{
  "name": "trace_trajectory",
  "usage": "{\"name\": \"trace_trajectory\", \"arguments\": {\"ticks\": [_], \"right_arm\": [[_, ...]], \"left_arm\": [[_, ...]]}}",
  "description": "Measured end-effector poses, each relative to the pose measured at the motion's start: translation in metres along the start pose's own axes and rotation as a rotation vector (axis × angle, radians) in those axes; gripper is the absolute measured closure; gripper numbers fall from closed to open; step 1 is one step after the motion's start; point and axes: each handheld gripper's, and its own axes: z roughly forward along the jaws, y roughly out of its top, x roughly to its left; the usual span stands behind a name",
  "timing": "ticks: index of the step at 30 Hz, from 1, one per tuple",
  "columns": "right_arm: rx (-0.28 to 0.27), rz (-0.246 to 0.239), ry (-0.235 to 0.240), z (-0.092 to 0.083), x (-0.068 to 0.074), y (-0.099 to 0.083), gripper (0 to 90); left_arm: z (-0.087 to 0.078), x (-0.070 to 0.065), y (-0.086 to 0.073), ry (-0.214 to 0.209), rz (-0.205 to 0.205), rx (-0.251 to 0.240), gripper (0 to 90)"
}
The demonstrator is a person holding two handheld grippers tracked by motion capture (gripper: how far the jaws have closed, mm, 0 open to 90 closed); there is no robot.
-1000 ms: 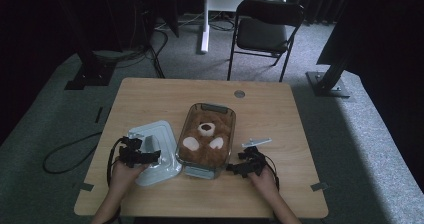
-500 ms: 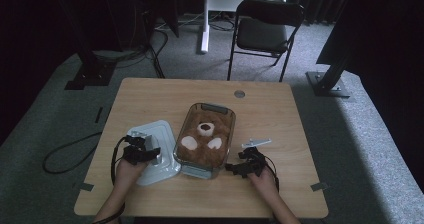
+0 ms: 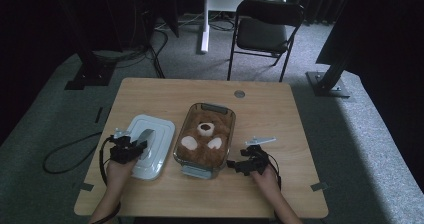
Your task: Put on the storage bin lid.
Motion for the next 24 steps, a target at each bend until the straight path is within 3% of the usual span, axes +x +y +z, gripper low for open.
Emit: {"name": "trace_trajectory", "arguments": {"ticks": [3,8,15,20,24], "right_arm": [[-0.012,-0.012,0.03,0.002,0.004,0.0,14.1],[-0.011,-0.032,0.025,0.005,0.01,0.003,14.1],[-0.033,-0.037,0.035,0.01,0.014,0.004,14.1],[-0.022,-0.082,0.011,0.016,0.021,0.008,14.1],[-0.021,-0.082,0.012,0.023,0.024,0.012,14.1]], "left_arm": [[-0.016,0.001,0.004,-0.005,0.003,-0.038,67.6],[-0.038,0.002,0.012,-0.001,0.005,-0.075,67.6],[-0.064,-0.001,0.026,-0.041,0.04,-0.111,67.6],[-0.074,-0.009,0.037,-0.072,0.05,-0.15,67.6],[-0.08,-0.015,0.047,-0.092,0.074,-0.167,67.6]]}}
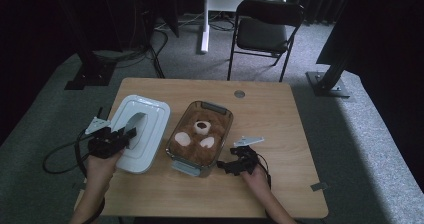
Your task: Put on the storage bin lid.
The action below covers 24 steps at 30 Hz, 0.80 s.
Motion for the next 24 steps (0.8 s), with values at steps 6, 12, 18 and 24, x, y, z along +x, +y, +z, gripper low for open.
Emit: {"name": "trace_trajectory", "arguments": {"ticks": [6,12,18,24], "right_arm": [[0.007,-0.033,-0.005,0.01,0.005,0.01,13.7],[0.002,-0.013,-0.019,0.005,-0.002,0.002,13.6],[-0.008,0.018,-0.044,-0.007,-0.014,-0.005,13.6],[-0.035,0.036,-0.06,-0.017,-0.022,-0.006,13.7]], "left_arm": [[-0.002,-0.016,0.02,-0.083,0.036,-0.032,67.6],[0.009,-0.044,0.039,-0.149,0.076,-0.033,67.6],[0.029,-0.078,0.047,-0.196,0.117,-0.018,67.6],[0.052,-0.101,0.047,-0.236,0.123,0.023,67.6]]}}
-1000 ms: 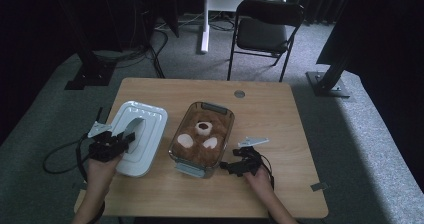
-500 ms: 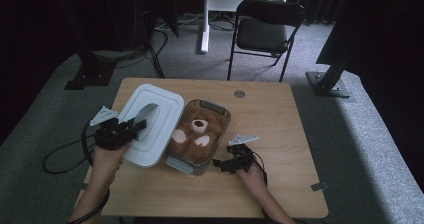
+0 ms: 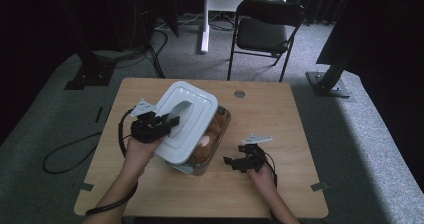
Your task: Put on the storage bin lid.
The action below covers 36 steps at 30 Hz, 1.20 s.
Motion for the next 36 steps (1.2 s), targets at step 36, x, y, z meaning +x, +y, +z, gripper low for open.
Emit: {"name": "trace_trajectory", "arguments": {"ticks": [36], "right_arm": [[-0.015,0.018,-0.016,-0.004,-0.008,-0.001,13.7]], "left_arm": [[0.059,-0.029,-0.017,0.034,-0.06,0.079,67.4]]}}
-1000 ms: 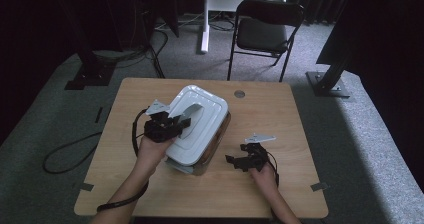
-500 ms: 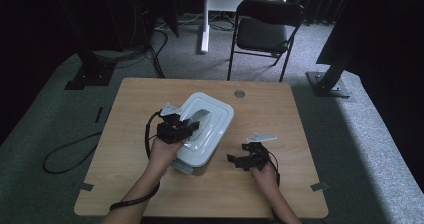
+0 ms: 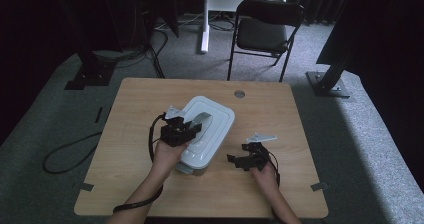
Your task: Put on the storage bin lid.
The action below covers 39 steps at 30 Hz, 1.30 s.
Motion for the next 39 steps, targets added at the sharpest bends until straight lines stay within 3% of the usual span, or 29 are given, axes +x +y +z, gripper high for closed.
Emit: {"name": "trace_trajectory", "arguments": {"ticks": [9,14,16,17,18,19,25,31,34,39], "right_arm": [[0.003,0.006,0.003,0.0,0.0,-0.001,13.7],[0.005,0.004,0.006,0.0,0.0,-0.001,13.7],[0.005,0.004,0.005,0.0,0.0,-0.001,13.7],[0.005,0.004,0.005,0.0,0.0,-0.001,13.7],[0.004,0.006,0.006,0.0,0.0,-0.001,13.7],[0.002,0.01,0.004,-0.001,-0.001,-0.001,13.7],[-0.003,0.008,0.002,-0.002,-0.002,-0.001,13.7],[-0.009,0.016,-0.004,-0.005,-0.004,0.0,13.7],[-0.011,0.016,-0.007,-0.006,-0.004,0.0,13.7],[-0.014,0.018,-0.007,-0.006,-0.004,0.0,13.7]], "left_arm": [[0.003,-0.001,-0.005,0.025,0.019,0.0,67.4],[0.003,0.003,-0.004,-0.014,0.002,0.02,66.7],[0.003,0.003,-0.004,-0.06,0.002,0.015,56.9],[0.003,0.003,-0.004,-0.06,0.002,0.015,53.8],[0.001,-0.001,-0.004,-0.051,0.029,0.02,53.8],[0.001,-0.002,-0.003,-0.043,0.03,0.02,47.3],[-0.004,-0.003,0.0,-0.05,0.013,0.015,42.5],[-0.016,-0.002,0.004,-0.045,0.013,-0.02,39.6],[-0.021,0.0,0.006,-0.072,0.044,-0.012,33.3],[-0.022,0.005,0.006,-0.102,0.058,0.005,19.8]]}}
